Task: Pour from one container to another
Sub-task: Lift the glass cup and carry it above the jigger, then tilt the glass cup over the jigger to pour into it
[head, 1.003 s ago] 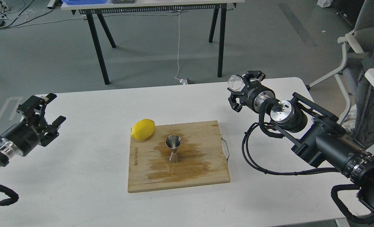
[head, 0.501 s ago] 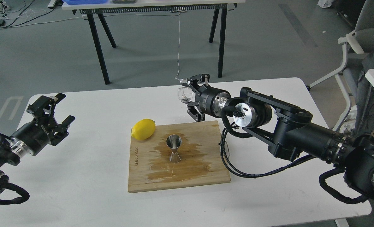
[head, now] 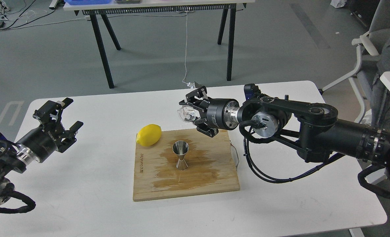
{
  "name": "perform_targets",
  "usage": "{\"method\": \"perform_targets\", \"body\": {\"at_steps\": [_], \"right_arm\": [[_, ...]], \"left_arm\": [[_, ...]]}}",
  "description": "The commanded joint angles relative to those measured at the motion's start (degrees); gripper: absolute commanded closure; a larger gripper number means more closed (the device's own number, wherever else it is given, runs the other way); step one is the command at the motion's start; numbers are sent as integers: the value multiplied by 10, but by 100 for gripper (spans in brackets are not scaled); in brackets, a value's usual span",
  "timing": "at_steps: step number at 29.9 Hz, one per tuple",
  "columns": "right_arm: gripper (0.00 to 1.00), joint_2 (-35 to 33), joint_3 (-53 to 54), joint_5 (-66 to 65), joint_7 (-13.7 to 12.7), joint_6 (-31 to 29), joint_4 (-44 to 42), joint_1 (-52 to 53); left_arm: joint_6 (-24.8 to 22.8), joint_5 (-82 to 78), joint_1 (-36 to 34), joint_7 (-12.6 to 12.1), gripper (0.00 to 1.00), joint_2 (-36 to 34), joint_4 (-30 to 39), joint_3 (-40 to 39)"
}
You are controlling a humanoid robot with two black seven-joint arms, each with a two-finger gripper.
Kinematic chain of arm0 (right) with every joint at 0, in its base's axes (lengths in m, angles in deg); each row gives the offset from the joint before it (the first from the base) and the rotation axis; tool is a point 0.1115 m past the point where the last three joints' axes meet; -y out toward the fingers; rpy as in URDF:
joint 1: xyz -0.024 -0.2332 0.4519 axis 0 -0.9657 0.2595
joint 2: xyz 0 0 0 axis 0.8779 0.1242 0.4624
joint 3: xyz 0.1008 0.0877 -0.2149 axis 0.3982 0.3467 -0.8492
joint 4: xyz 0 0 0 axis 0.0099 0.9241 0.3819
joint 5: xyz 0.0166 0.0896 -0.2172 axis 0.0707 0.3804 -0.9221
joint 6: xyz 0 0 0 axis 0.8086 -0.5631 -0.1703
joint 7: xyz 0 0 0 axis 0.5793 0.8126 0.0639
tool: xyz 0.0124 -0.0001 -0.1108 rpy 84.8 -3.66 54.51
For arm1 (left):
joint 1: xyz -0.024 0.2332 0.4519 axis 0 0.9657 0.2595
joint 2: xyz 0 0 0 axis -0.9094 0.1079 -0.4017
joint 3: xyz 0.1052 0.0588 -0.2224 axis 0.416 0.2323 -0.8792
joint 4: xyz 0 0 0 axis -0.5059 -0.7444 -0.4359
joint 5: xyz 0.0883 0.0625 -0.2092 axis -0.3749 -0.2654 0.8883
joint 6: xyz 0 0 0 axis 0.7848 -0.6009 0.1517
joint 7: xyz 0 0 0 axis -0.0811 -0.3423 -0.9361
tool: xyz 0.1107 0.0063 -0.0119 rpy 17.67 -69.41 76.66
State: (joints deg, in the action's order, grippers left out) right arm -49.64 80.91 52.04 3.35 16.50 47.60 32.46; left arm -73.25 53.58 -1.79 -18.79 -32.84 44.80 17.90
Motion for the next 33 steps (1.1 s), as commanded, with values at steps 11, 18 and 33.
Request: {"method": "perform_targets", "body": {"at_steps": [11,18,33], "right_arm": [[73,-24,-21,-128,-2,-76,22,-8],[73,-19,-21,-153,5,-78,22,-3],[73,-17,-34,-200,17,-107,29,27]], "left_arm": [[0,0,2,0,2,2,0,1],[0,0,1,0,2,3,0,1],[0,0,0,0,2,7,0,1]]}}
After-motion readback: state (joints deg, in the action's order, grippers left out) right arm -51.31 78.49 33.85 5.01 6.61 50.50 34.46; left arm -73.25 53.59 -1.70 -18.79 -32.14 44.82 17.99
